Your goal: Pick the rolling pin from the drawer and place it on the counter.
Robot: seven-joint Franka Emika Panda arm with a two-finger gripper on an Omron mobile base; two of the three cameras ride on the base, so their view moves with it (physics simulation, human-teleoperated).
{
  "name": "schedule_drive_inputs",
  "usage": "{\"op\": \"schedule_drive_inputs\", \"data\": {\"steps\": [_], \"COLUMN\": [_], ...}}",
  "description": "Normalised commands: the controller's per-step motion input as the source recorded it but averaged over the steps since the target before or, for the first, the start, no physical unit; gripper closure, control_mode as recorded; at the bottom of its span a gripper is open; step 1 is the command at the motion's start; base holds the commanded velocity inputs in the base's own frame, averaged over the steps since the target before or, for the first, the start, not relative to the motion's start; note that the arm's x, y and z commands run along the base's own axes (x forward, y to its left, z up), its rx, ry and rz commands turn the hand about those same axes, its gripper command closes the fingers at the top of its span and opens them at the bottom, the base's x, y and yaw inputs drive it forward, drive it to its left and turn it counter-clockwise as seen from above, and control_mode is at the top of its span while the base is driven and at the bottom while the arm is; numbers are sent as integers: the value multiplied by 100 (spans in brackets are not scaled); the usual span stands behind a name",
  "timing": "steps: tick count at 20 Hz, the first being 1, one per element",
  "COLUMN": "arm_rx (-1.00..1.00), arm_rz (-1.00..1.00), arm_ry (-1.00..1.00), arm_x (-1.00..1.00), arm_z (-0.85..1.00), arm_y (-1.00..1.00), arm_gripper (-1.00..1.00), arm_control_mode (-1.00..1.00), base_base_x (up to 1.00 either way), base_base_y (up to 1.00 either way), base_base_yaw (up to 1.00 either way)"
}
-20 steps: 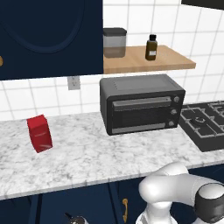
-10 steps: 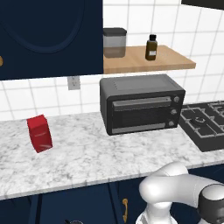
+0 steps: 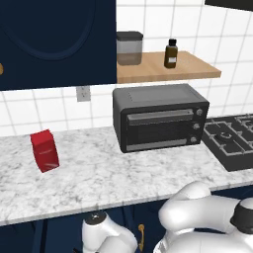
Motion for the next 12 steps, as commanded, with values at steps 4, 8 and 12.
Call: {"op": "schedule_drive_inputs", "data": {"steps": [4,8,12], "arm_rx": [0,0,1], "arm_rz": [28,26,10], "arm_ry": [-9,-7,-8], "arm_x": [53,28,12], "arm_z": [0,-10,-12], "arm_y": [-21,-3,0], "arm_gripper": [-100,-100,-100], "arm_control_mode": [-100,-100,-100], "base_base_x": [0,0,0], "base_base_y": [0,0,0], "base_base_yaw": [0,0,0]}}
